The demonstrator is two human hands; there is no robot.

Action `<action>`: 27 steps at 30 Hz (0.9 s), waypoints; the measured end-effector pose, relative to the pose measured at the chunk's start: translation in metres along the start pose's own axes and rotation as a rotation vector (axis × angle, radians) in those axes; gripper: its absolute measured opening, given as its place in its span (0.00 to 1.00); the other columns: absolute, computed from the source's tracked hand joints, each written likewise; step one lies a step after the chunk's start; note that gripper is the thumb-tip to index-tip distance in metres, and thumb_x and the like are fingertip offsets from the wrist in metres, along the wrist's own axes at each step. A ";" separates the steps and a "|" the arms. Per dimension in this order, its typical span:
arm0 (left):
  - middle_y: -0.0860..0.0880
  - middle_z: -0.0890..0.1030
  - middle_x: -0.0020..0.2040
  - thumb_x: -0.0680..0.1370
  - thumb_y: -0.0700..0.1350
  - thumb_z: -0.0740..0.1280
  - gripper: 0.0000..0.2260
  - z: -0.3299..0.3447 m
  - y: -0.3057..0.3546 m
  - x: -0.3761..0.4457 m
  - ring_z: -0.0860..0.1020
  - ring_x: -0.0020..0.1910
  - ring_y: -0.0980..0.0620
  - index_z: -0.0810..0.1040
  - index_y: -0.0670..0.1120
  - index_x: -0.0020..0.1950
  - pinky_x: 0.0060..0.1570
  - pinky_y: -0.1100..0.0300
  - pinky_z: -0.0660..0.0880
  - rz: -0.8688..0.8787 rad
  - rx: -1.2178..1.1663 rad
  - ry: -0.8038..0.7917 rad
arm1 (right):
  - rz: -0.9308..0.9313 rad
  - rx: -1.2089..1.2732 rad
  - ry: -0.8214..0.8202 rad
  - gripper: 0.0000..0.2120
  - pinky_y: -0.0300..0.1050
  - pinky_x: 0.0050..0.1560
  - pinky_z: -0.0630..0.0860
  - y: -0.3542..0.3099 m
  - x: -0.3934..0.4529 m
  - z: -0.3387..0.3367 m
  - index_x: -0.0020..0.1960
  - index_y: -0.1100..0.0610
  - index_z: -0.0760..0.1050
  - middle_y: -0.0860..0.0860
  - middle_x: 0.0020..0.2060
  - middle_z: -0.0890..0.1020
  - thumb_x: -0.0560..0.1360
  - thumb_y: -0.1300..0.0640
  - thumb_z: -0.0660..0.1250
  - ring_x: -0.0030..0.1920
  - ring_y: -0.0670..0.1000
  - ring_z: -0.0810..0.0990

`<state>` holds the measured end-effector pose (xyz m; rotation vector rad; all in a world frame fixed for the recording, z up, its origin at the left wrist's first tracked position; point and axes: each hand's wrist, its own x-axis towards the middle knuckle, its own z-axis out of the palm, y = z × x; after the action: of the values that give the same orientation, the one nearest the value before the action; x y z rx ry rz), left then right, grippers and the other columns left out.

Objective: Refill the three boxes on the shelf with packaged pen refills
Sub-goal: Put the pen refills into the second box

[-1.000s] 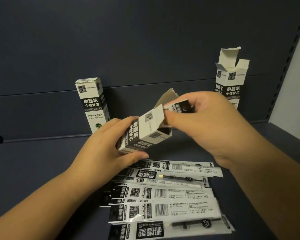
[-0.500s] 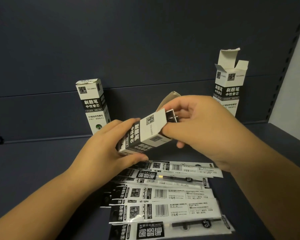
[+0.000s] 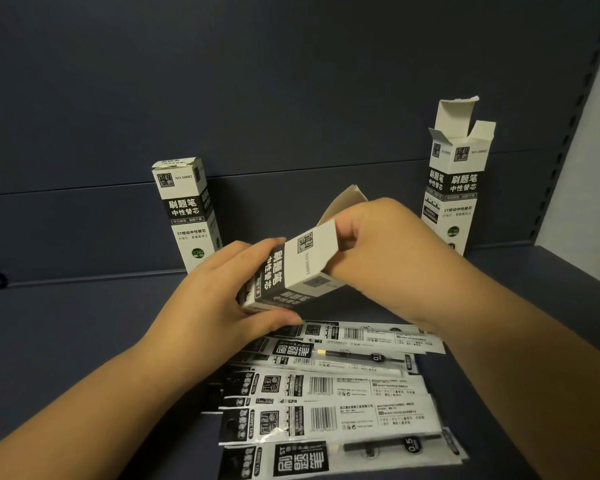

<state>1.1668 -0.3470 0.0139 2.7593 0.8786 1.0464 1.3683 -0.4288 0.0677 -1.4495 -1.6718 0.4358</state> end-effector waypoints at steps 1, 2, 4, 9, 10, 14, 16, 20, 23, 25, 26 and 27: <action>0.64 0.75 0.54 0.67 0.64 0.73 0.37 -0.001 0.000 0.000 0.74 0.55 0.62 0.70 0.56 0.74 0.53 0.74 0.68 -0.001 0.001 0.000 | -0.006 0.044 -0.033 0.08 0.42 0.48 0.84 0.000 -0.002 -0.003 0.47 0.44 0.85 0.41 0.44 0.88 0.76 0.58 0.74 0.46 0.40 0.86; 0.64 0.75 0.53 0.67 0.64 0.73 0.37 -0.001 0.000 0.000 0.74 0.55 0.61 0.70 0.56 0.74 0.53 0.74 0.68 -0.003 0.000 -0.001 | -0.017 0.092 -0.061 0.10 0.42 0.52 0.84 0.000 -0.004 -0.006 0.49 0.45 0.85 0.40 0.44 0.88 0.76 0.59 0.73 0.47 0.40 0.86; 0.64 0.75 0.53 0.67 0.64 0.73 0.37 -0.001 0.000 0.001 0.75 0.55 0.61 0.70 0.56 0.74 0.53 0.73 0.69 -0.012 -0.009 0.000 | -0.051 0.169 -0.069 0.12 0.43 0.54 0.83 -0.001 -0.008 -0.011 0.50 0.46 0.86 0.40 0.44 0.88 0.75 0.62 0.74 0.47 0.41 0.86; 0.65 0.76 0.53 0.66 0.64 0.74 0.37 -0.003 -0.002 0.001 0.74 0.56 0.63 0.70 0.58 0.73 0.53 0.75 0.68 -0.046 -0.046 0.011 | -0.082 0.203 0.060 0.07 0.53 0.51 0.84 0.000 -0.005 -0.014 0.43 0.49 0.87 0.45 0.41 0.88 0.69 0.60 0.79 0.44 0.49 0.87; 0.65 0.76 0.53 0.66 0.64 0.73 0.37 -0.003 -0.002 0.001 0.74 0.56 0.63 0.70 0.59 0.73 0.53 0.74 0.69 -0.045 -0.049 0.006 | -0.075 0.204 0.049 0.07 0.52 0.50 0.85 0.000 -0.005 -0.014 0.43 0.50 0.87 0.45 0.40 0.88 0.69 0.61 0.79 0.44 0.48 0.87; 0.63 0.76 0.55 0.66 0.65 0.72 0.37 0.000 -0.001 -0.001 0.75 0.57 0.61 0.69 0.58 0.74 0.54 0.70 0.71 -0.024 -0.048 -0.019 | -0.051 0.121 0.004 0.11 0.46 0.48 0.84 -0.003 -0.005 -0.006 0.40 0.45 0.86 0.41 0.40 0.88 0.71 0.62 0.77 0.43 0.42 0.87; 0.63 0.76 0.55 0.66 0.66 0.71 0.37 0.000 -0.001 -0.001 0.75 0.57 0.61 0.69 0.58 0.74 0.54 0.70 0.71 -0.021 -0.048 -0.017 | -0.046 0.060 0.016 0.11 0.44 0.47 0.84 -0.003 -0.003 -0.003 0.39 0.44 0.85 0.38 0.40 0.87 0.72 0.60 0.77 0.43 0.39 0.86; 0.65 0.75 0.54 0.65 0.67 0.71 0.37 -0.001 0.000 0.000 0.74 0.57 0.63 0.68 0.61 0.73 0.54 0.75 0.68 -0.044 -0.052 -0.009 | -0.082 0.084 0.040 0.12 0.42 0.48 0.84 -0.001 -0.002 -0.005 0.42 0.44 0.86 0.38 0.41 0.87 0.73 0.62 0.76 0.43 0.39 0.86; 0.66 0.76 0.55 0.64 0.66 0.72 0.35 -0.004 0.003 0.002 0.73 0.58 0.67 0.67 0.68 0.69 0.54 0.75 0.68 -0.073 -0.111 0.043 | -0.173 0.296 0.081 0.11 0.44 0.47 0.84 0.002 -0.001 -0.008 0.43 0.49 0.86 0.46 0.41 0.88 0.70 0.65 0.77 0.44 0.46 0.87; 0.67 0.76 0.56 0.64 0.65 0.74 0.33 -0.006 0.004 0.002 0.74 0.58 0.65 0.67 0.70 0.67 0.55 0.68 0.72 -0.082 -0.158 0.081 | -0.245 0.455 0.129 0.09 0.41 0.45 0.82 0.003 0.000 -0.009 0.45 0.52 0.84 0.50 0.43 0.88 0.68 0.63 0.78 0.46 0.48 0.87; 0.68 0.76 0.57 0.65 0.65 0.75 0.32 -0.008 0.005 0.002 0.75 0.58 0.65 0.67 0.70 0.67 0.55 0.65 0.74 -0.088 -0.185 0.099 | -0.274 0.506 0.158 0.09 0.40 0.46 0.81 0.003 0.001 -0.008 0.46 0.53 0.84 0.51 0.45 0.88 0.68 0.62 0.77 0.47 0.49 0.87; 0.69 0.76 0.58 0.66 0.65 0.75 0.31 -0.009 0.006 0.002 0.76 0.59 0.65 0.67 0.71 0.66 0.55 0.64 0.74 -0.087 -0.213 0.120 | -0.296 0.542 0.192 0.10 0.40 0.46 0.81 0.002 0.001 -0.006 0.48 0.55 0.83 0.52 0.47 0.88 0.67 0.61 0.77 0.48 0.49 0.86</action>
<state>1.1653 -0.3521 0.0237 2.4852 0.8382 1.2229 1.3747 -0.4290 0.0699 -0.8074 -1.4369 0.5147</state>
